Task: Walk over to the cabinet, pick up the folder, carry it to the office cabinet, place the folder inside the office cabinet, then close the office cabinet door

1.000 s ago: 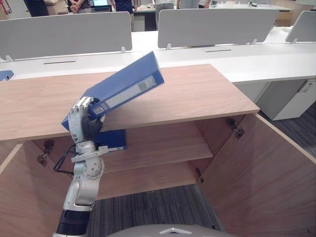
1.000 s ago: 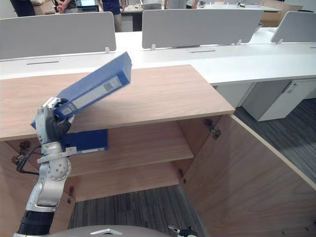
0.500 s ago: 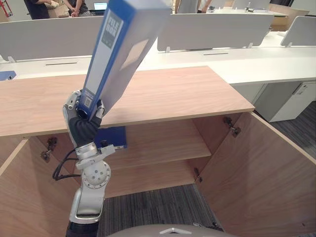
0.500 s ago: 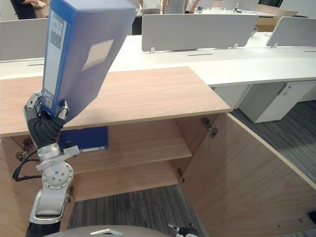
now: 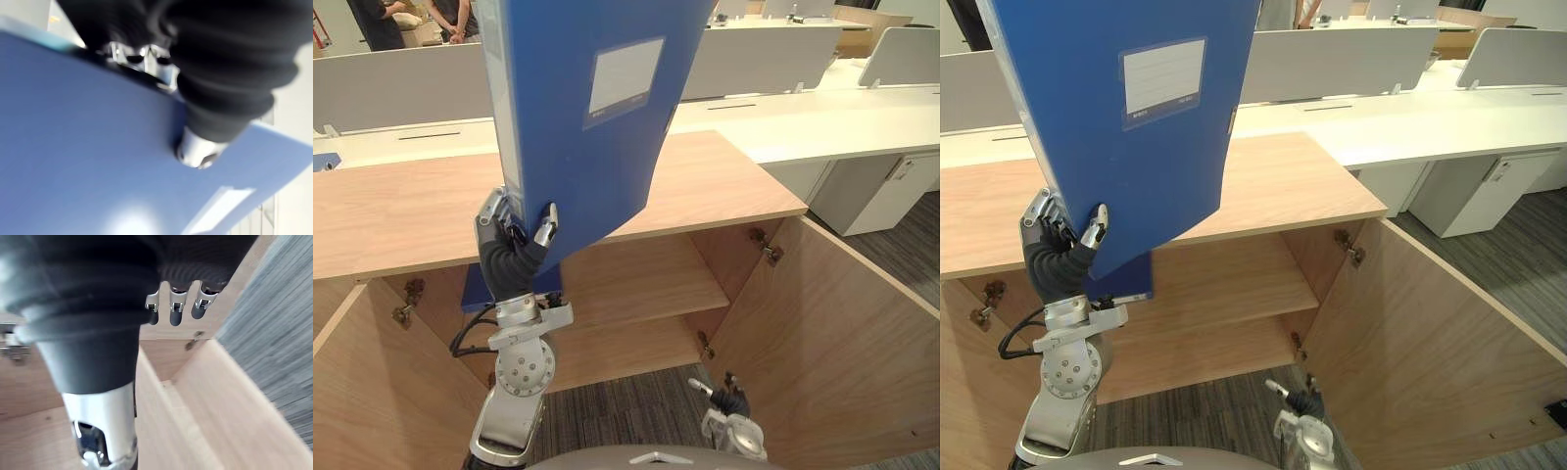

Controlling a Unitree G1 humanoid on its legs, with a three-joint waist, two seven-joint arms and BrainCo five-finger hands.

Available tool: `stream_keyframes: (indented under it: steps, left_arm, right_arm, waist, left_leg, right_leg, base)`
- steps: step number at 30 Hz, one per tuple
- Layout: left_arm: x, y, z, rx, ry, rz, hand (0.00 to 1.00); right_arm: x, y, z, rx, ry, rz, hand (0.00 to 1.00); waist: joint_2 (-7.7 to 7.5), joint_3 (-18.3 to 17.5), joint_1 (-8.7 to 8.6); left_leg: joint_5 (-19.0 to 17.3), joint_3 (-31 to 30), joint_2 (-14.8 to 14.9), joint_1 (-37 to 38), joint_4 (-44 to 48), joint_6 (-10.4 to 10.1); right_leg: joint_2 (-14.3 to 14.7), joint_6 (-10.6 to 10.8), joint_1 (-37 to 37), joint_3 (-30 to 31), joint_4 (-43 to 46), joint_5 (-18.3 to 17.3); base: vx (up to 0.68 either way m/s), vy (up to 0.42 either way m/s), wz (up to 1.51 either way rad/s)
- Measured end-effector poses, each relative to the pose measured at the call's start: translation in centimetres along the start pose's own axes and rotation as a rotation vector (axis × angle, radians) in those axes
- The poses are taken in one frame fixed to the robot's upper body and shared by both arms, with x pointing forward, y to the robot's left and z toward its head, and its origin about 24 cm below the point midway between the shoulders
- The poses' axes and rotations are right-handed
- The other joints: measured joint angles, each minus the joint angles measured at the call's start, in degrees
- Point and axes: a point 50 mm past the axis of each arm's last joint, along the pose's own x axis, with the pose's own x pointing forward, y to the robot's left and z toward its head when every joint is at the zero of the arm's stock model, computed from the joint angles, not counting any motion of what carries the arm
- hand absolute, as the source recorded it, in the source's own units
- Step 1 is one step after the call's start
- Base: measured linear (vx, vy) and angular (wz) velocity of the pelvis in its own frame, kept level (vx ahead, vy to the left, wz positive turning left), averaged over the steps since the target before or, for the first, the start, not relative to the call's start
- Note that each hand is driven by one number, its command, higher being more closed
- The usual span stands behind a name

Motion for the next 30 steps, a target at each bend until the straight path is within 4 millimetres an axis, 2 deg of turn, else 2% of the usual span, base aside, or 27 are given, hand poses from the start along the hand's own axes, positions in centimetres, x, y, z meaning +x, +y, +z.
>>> stream_keyframes:
  steps: [5, 10, 14, 23, 30]
  left_arm:
    - [-0.4, 1.0, -0.5, 0.040, 0.031, 0.020, 1.00]
    - [-0.5, 1.5, -0.6, 0.061, 0.039, 0.029, 1.00]
    - [-0.4, 1.8, -0.7, 0.053, 0.049, 0.044, 1.00]
    - [-0.5, 1.3, -0.7, -0.034, 0.058, -0.006, 1.00]
    - [-0.7, 0.5, -0.5, -0.120, 0.065, -0.071, 1.00]
  right_arm:
    - [-1.7, 2.3, 5.6, 0.149, -0.281, 0.096, 0.00]
    - [-3.7, 3.6, 9.6, 0.292, -0.480, 0.170, 0.00]
    - [-5.4, 4.2, 12.7, 0.354, -0.645, 0.241, 0.00]
    - [-6.8, 6.7, 16.6, 0.401, -0.818, 0.398, 0.00]
    - [-7.9, 7.9, 18.6, 0.367, -0.920, 0.479, 0.00]
  waist:
    - [0.00, 0.1, -0.02]
    - [-0.79, 0.9, -0.15]
    - [-0.77, 1.3, -0.19]
    - [-0.49, 1.5, -0.05]
    - [-0.39, 1.8, 0.27]
  left_leg:
    - [-0.2, 1.0, 0.1, -0.1, 0.0, -0.2]
    - [-0.5, 1.1, 0.0, -0.1, 0.0, -0.6]
    - [-0.6, 1.2, -0.1, -0.1, 0.2, -0.6]
    - [-0.5, 1.2, -0.1, -0.1, 0.4, -0.2]
    - [-0.5, 0.9, -0.3, -0.1, 0.3, -0.1]
  right_leg:
    - [0.1, 0.0, -0.6, 0.7, -0.1, 0.2]
    - [0.1, 0.0, -0.6, 0.9, -0.3, 0.3]
    - [0.0, 0.1, -0.6, 1.0, -0.5, 0.4]
    - [0.0, 0.1, -0.5, 1.1, -0.8, 0.7]
    - [-0.2, 0.1, -0.3, 0.7, -0.7, 0.7]
  base:
    - [-0.01, -0.002, -0.09]
    - [0.00, 0.000, -0.02]
    - [0.00, 0.000, 0.00]
    - [0.00, 0.000, 0.00]
    - [0.00, -0.001, 0.02]
